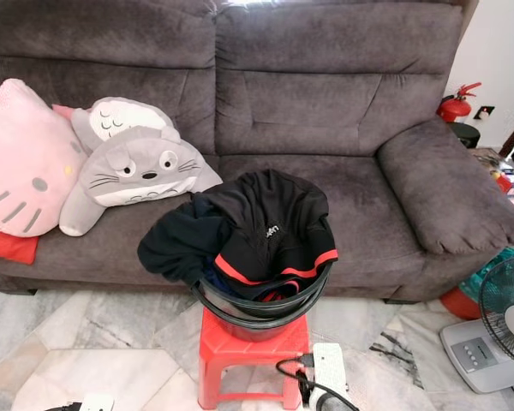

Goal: Hang hanger

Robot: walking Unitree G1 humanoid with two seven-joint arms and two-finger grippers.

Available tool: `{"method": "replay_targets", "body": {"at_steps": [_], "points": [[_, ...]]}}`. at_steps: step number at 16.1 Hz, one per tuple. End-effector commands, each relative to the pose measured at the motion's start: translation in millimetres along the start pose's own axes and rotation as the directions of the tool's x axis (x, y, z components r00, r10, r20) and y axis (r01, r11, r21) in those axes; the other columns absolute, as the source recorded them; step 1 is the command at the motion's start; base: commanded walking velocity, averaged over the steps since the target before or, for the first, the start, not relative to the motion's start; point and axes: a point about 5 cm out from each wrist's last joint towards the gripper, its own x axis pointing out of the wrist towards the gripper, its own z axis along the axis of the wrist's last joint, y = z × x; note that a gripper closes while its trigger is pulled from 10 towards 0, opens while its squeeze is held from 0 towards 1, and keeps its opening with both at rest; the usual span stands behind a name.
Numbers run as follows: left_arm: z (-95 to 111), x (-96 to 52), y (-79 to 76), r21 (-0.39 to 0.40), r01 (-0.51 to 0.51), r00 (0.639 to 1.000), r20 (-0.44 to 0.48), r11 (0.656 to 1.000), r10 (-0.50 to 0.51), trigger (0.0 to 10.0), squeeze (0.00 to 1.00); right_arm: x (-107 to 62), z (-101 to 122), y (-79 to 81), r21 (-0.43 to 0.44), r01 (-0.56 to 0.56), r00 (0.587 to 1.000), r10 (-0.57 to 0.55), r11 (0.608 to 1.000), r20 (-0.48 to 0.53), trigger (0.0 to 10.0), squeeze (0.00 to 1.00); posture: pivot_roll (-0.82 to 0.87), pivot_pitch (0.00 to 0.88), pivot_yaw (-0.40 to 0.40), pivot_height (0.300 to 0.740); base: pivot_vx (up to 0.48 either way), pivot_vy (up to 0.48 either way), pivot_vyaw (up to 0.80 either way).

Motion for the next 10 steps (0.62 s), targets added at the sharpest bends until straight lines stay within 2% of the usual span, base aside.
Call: {"method": "replay_targets", "body": {"at_steps": [1, 2, 6, 7, 8, 9, 10], "points": [[-1, -0.1, -7.8, 0.012, 0.034, 0.999, -0.003, 0.999, -0.034, 10.0, 0.0, -0.7, 1, -2.1, 0.037, 0.026, 0.999, -0.027, 0.999, 0.026, 10.0, 0.0, -0.09, 0.037, -0.072, 0.74, 0.0, 0.0, 0.0], [-2, -0.2, -6.7, 0.014, 0.033, 0.999, -0.005, 0.999, -0.033, 10.0, 0.0, -1.3, 2, -2.4, 0.078, 0.045, 0.997, -0.05, 0.996, 0.057, 10.0, 0.0, -0.1, 0.041, -0.069, 0.74, 0.0, 0.0, 0.0], [-1, -0.2, -4.9, 0.021, 0.033, 0.999, -0.005, 0.999, -0.033, 10.0, 0.0, -2.7, 6, -4.1, 0.14, 0.099, 0.987, -0.115, 0.985, 0.11, 10.0, 0.0, -0.11, 0.042, -0.063, 0.74, 0.0, 0.0, 0.0], [-1, -0.1, -4.1, 0.026, 0.033, 0.999, -0.003, 0.999, -0.033, 10.0, 0.0, -10.6, 26, -25.9, 0.121, 0.145, 0.939, -0.175, 0.982, 0.297, 10.0, 0.0, -0.12, 0.04, -0.061, 0.74, 0.0, 0.0, 0.0], [0, 0.0, -3.8, 0.027, 0.033, 0.999, -0.003, 0.999, -0.033, 10.0, 0.0, -27.1, 43, -43.8, 0.115, 0.166, 0.873, -0.2, 0.979, 0.444, 10.0, 0.0, -0.12, 0.038, -0.059, 0.74, 0.0, 0.0, 0.0], [0, 0.1, -3.2, 0.028, 0.032, 0.999, -0.001, 0.999, -0.032, 10.0, 0.0, -63.8, 67, -58.5, 0.095, 0.207, 0.763, -0.221, 0.974, 0.607, 10.0, 0.0, -0.12, 0.036, -0.058, 0.74, 0.0, 0.0, 0.0], [1, 0.2, -3.1, 0.029, 0.032, 0.999, -0.001, 0.999, -0.032, 10.0, 0.0, -65.2, 67, -58.7, 0.116, 0.215, 0.758, -0.241, 0.97, 0.606, 10.0, 0.0, -0.12, 0.036, -0.059, 0.74, 0.0, 0.0, 0.0]]}}
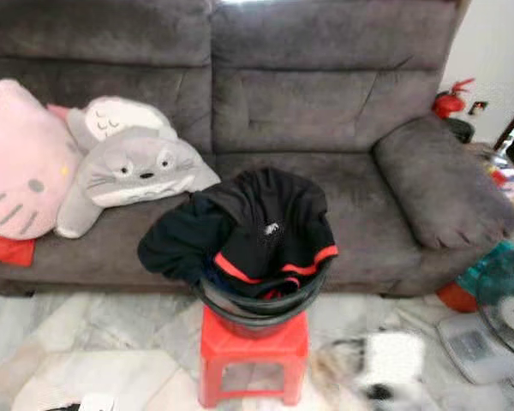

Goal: Hang hanger

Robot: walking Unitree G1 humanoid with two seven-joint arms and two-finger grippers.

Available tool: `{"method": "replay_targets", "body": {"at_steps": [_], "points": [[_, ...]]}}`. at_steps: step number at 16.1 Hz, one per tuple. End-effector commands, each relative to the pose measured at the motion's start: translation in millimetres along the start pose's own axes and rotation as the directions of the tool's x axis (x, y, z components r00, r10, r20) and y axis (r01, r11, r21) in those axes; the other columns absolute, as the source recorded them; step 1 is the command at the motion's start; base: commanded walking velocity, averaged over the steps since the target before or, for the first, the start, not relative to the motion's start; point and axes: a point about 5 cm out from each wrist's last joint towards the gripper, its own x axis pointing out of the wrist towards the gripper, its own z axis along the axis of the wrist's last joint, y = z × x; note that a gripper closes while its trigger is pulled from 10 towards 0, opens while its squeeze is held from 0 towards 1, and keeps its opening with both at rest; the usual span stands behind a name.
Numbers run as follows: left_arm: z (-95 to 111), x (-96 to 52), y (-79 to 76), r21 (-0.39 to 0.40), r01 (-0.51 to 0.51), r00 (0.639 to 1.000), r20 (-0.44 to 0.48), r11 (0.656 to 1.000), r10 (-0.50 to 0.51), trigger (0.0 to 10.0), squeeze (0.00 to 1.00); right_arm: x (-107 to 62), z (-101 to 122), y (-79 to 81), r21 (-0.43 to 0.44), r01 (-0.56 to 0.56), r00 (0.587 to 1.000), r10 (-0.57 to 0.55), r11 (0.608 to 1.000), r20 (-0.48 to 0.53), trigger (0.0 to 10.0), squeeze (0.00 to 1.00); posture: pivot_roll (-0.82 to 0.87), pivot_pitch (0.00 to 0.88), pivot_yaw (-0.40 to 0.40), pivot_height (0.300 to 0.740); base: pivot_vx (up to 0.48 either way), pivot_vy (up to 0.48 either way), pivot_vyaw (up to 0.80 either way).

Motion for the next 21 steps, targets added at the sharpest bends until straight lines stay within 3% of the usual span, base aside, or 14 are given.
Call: {"method": "replay_targets", "body": {"at_steps": [1, 4, 6, 8, 10, 12, 13, 14, 20, 21], "points": [[4, 0.9, -8.5, 0.02, 0.037, 0.999, 0.01, 0.999, -0.037, 10.0, 0.0, 2.0, 5, 6.9, 0.019, -0.015, 1.0, 0.015, 1.0, 0.006, 10.0, 0.0, -0.12, 0.036, -0.059, 0.74, 0.0, 0.0, 0.0], [4, 1.0, -8.4, 0.02, 0.036, 0.999, 0.013, 0.999, -0.036, 10.0, 0.0, -0.5, 7, 11.2, 0.062, -0.027, 0.999, 0.026, 0.998, 0.022, 10.0, 0.0, -0.12, 0.033, -0.059, 0.74, 0.0, 0.0, 0.0], [4, 1.0, -8.6, 0.024, 0.036, 0.999, 0.011, 0.999, -0.036, 10.0, 0.0, -4.3, 28, 7.7, 0.127, -0.007, 0.999, 0.001, 0.992, 0.042, 10.0, 0.0, -0.12, 0.027, -0.059, 0.74, 0.0, 0.0, 0.0], [5, 1.2, -9.1, 0.03, 0.038, 0.999, 0.011, 0.999, -0.038, 10.0, 0.0, 13.9, 54, 11.4, 0.239, -0.035, 0.996, 0.014, 0.97, 0.091, 10.0, 0.0, -0.12, 0.024, -0.054, 0.74, 0.0, 0.0, 0.0], [6, 1.3, -9.3, 0.033, 0.037, 0.999, 0.015, 0.999, -0.038, 10.0, 0.0, 27.9, 79, 22.5, 0.286, -0.127, 0.981, 0.078, 0.95, 0.177, 10.0, 0.0, -0.12, 0.012, -0.058, 0.74, 0.0, 0.0, 0.0], [5, 1.2, -9.6, 0.034, 0.036, 0.999, 0.018, 0.999, -0.037, 10.0, 0.0, 36.0, 103, 36.1, 0.367, -0.243, 0.957, 0.161, 0.898, 0.239, 10.0, 0.0, -0.12, 0.003, -0.056, 0.74, 0.0, 0.0, 0.0], [5, 1.1, -10.0, 0.041, 0.039, 0.999, 0.018, 0.998, -0.04, 10.0, 0.0, 41.6, 115, 45.4, 0.428, -0.309, 0.942, 0.213, 0.849, 0.257, 10.0, 0.0, -0.12, 0.0, -0.054, 0.74, 0.0, 0.0, 0.0], [5, 1.1, -10.2, 0.044, 0.042, 0.999, 0.018, 0.998, -0.043, 10.0, 0.0, 45.8, 117, 48.9, 0.455, -0.321, 0.942, 0.228, 0.831, 0.248, 10.0, 0.0, -0.12, 0.0, -0.054, 0.74, 0.0, 0.0, 0.0], [5, 1.1, -8.6, 0.053, 0.041, 0.999, 0.016, 0.998, -0.042, 10.0, 0.0, 69.9, 112, 54.2, 0.406, -0.245, 0.969, 0.223, 0.88, 0.102, 10.0, 0.0, -0.12, 0.016, -0.046, 0.74, 0.0, 0.0, 0.0], [5, 1.1, -8.4, 0.053, 0.04, 0.999, 0.015, 0.998, -0.041, 10.0, 0.0, 74.0, 112, 51.5, 0.363, -0.219, 0.976, 0.203, 0.906, 0.083, 10.0, 0.0, -0.12, 0.018, -0.046, 0.74, 0.0, 0.0, 0.0]]}}
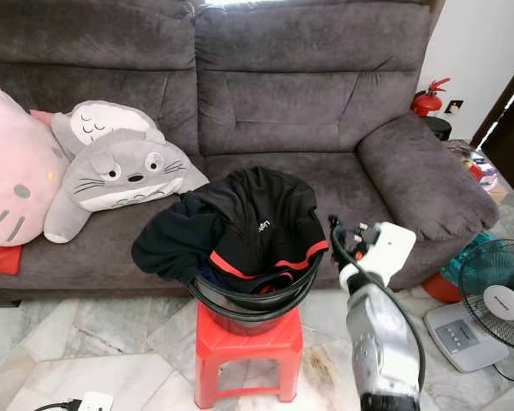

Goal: Hang hanger

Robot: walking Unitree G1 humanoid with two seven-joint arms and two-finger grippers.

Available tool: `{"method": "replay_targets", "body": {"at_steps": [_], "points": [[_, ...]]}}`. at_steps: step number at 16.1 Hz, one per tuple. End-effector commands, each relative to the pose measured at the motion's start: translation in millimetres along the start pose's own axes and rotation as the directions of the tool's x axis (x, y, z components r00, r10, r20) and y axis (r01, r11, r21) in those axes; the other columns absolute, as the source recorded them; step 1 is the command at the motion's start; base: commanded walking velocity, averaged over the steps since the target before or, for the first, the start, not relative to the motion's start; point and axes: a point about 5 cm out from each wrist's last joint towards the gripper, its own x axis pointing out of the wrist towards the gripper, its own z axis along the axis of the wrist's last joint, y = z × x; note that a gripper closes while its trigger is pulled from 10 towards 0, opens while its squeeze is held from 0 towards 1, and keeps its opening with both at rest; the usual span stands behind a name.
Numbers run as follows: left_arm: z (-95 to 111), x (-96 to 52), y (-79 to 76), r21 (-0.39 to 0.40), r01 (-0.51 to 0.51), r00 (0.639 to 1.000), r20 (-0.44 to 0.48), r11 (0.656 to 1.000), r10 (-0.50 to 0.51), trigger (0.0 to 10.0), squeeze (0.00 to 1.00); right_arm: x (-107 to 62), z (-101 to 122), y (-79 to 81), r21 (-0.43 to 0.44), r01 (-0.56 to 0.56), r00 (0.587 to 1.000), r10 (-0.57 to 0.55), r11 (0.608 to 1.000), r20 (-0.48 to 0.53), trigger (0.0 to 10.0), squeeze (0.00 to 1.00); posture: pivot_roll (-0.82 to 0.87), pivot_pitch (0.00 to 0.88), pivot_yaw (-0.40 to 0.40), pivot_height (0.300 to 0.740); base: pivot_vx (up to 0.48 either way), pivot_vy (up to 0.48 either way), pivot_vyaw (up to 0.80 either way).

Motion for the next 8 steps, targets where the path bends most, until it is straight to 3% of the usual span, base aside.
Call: {"method": "replay_targets", "body": {"at_steps": [1, 5, 8], "points": [[1, 0.3, -7.7, 0.003, 0.034, 0.999, 0.003, 0.999, -0.034, 10.0, 0.0, 2.8, -3, -5.7, -0.016, 0.034, 0.999, -0.034, 0.999, -0.036, 10.0, 0.0, -0.12, 0.017, -0.046, 0.74, 0.0, 0.0, 0.0], [2, 0.6, -7.9, 0.006, 0.036, 0.999, 0.002, 0.999, -0.036, 10.0, 0.0, 14.0, -8, -5.7, -0.076, -0.006, 0.994, -0.002, 0.997, -0.113, 10.0, 0.0, -0.12, 0.028, -0.043, 0.74, 0.0, 0.0, 0.0], [2, 0.6, -7.7, 0.0, 0.038, 0.999, 0.004, 0.999, -0.038, 10.0, 0.0, 15.8, -10, -4.6, -0.118, 0.0, 0.995, -0.012, 0.993, -0.1, 10.0, 0.0, -0.11, 0.03, -0.045, 0.74, 0.0, 0.0, 0.0]]}}
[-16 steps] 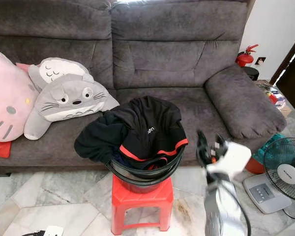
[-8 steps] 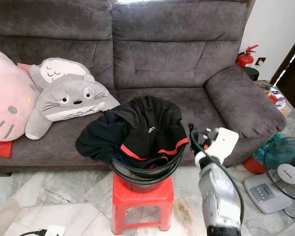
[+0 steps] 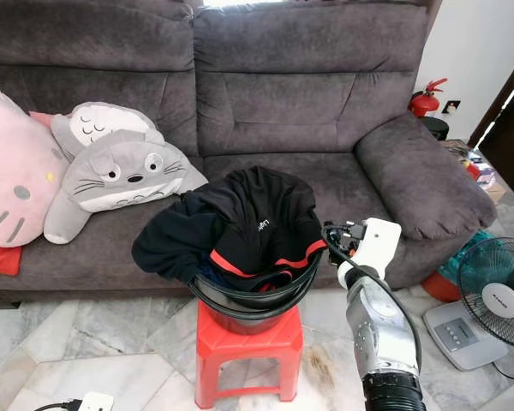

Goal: Hang hanger

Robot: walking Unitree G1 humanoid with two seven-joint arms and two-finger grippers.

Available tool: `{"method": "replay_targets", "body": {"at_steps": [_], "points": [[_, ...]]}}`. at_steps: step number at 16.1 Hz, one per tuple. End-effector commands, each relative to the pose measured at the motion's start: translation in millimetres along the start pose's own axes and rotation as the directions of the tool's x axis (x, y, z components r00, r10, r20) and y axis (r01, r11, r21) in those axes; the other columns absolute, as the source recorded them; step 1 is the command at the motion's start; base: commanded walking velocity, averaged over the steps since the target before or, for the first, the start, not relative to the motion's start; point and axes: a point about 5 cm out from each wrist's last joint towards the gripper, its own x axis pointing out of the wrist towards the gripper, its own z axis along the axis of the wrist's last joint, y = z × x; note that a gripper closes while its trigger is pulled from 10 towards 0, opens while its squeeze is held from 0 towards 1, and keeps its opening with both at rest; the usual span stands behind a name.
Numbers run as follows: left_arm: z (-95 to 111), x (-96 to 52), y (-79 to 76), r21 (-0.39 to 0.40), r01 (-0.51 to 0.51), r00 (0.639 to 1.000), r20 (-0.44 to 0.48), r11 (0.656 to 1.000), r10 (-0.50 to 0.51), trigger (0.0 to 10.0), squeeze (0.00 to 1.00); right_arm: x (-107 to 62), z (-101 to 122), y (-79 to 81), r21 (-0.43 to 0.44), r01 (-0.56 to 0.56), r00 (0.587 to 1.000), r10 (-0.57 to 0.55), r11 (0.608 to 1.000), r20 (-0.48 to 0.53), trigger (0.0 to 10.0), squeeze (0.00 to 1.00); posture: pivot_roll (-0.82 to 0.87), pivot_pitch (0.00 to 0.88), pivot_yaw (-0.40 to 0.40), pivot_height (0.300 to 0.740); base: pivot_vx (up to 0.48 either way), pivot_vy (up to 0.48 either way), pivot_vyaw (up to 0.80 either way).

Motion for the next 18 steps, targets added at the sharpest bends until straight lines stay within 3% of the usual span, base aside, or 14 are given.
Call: {"method": "replay_targets", "body": {"at_steps": [1, 6, 8, 13, 18], "points": [[2, 0.6, -7.4, -0.003, 0.036, 0.999, 0.005, 0.999, -0.036, 10.0, 0.0, 1.7, 1, 0.6, -0.019, -0.002, 1.0, 0.002, 1.0, 0.004, 10.0, 0.0, -0.11, 0.03, -0.045, 0.74, 0.0, 0.0, 0.0], [2, 0.4, -6.8, -0.001, 0.034, 0.999, 0.006, 0.999, -0.034, 10.0, 0.0, -4.0, 2, 8.3, -0.124, -0.054, 0.996, 0.063, 0.991, 0.066, 10.0, 0.0, -0.1, 0.026, -0.047, 0.74, 0.153, 0.0, 0.13], [1, 0.3, -7.0, -0.001, 0.036, 0.999, 0.006, 0.999, -0.036, 10.0, 0.0, -5.3, 2, 9.5, -0.079, -0.06, 0.995, 0.066, 0.995, 0.076, 10.0, 0.0, -0.11, 0.021, -0.047, 0.74, 0.262, 0.0, 0.34], [1, 0.2, -7.5, 0.005, 0.038, 0.999, 0.008, 0.999, -0.038, 10.0, 0.0, -8.0, 1, 11.1, -0.087, -0.071, 0.993, 0.079, 0.994, 0.089, 10.0, 0.0, -0.11, 0.014, -0.049, 0.74, 0.257, 0.0, 0.0], [1, 0.3, -7.6, 0.008, 0.038, 0.999, 0.006, 0.999, -0.038, 10.0, 0.0, -21.6, -11, 9.5, -0.075, -0.069, 0.995, 0.074, 0.995, 0.066, 10.0, 0.0, -0.11, 0.029, -0.05, 0.74, 0.0, 0.0, 0.0]]}}
